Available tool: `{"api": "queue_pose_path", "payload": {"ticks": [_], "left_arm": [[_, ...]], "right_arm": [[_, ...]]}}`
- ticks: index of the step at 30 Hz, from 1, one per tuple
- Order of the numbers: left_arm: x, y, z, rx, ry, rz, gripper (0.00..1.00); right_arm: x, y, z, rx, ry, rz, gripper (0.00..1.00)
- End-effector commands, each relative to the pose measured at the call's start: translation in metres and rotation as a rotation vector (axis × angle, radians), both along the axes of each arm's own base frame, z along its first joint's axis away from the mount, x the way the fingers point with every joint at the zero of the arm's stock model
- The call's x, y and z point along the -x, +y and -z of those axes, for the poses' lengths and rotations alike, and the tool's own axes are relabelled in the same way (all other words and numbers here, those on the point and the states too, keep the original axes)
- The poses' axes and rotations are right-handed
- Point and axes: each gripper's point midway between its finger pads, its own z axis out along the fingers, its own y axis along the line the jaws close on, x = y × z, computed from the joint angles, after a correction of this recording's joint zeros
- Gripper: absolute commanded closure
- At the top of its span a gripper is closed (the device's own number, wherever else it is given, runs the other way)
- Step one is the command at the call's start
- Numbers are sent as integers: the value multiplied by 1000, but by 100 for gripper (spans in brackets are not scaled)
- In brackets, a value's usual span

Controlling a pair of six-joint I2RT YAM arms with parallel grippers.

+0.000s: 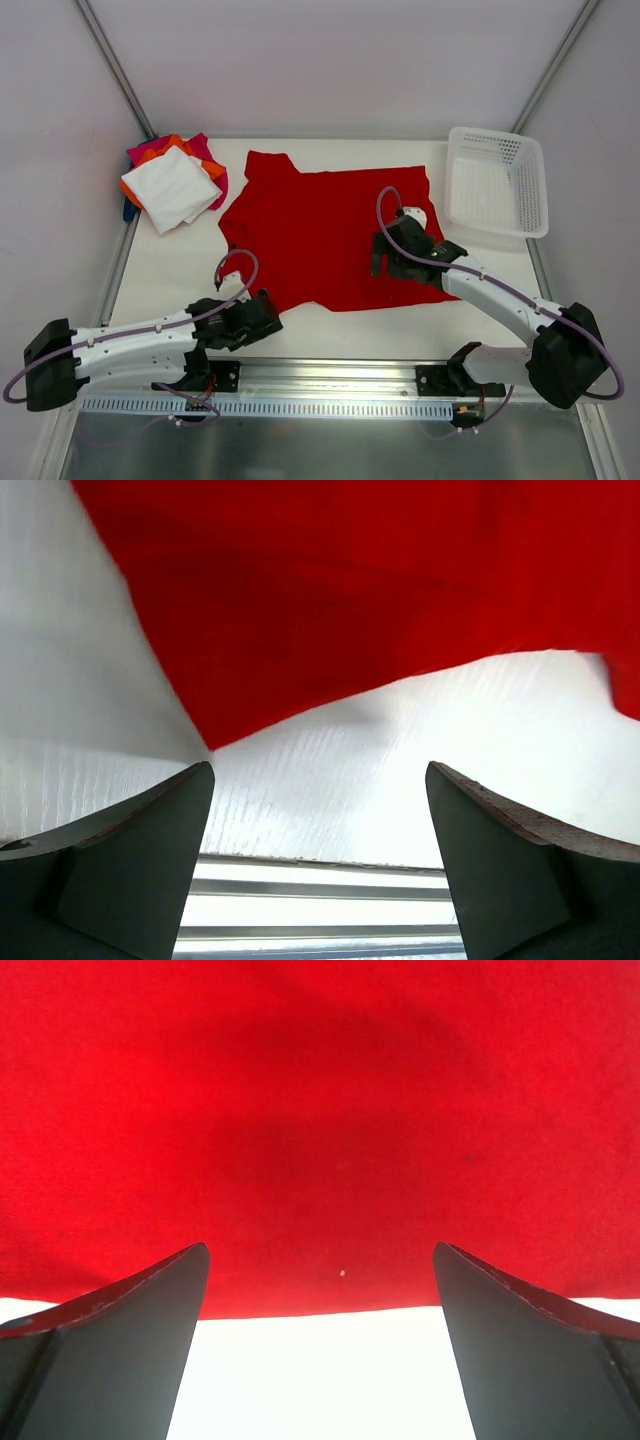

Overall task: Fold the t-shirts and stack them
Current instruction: Fold the tshirt

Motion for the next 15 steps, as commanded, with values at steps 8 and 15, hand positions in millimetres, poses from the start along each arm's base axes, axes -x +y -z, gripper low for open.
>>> {"api": "queue_pose_path", "payload": {"ticks": [8,15], "left_arm": [[-1,32,-16,-156,-66,-180,12],[-4,52,-2,-225,-97,-238,14]], "right_arm": [[7,-12,1,15,-19,42,1],[5,-9,6,18,-7,37,0]]}}
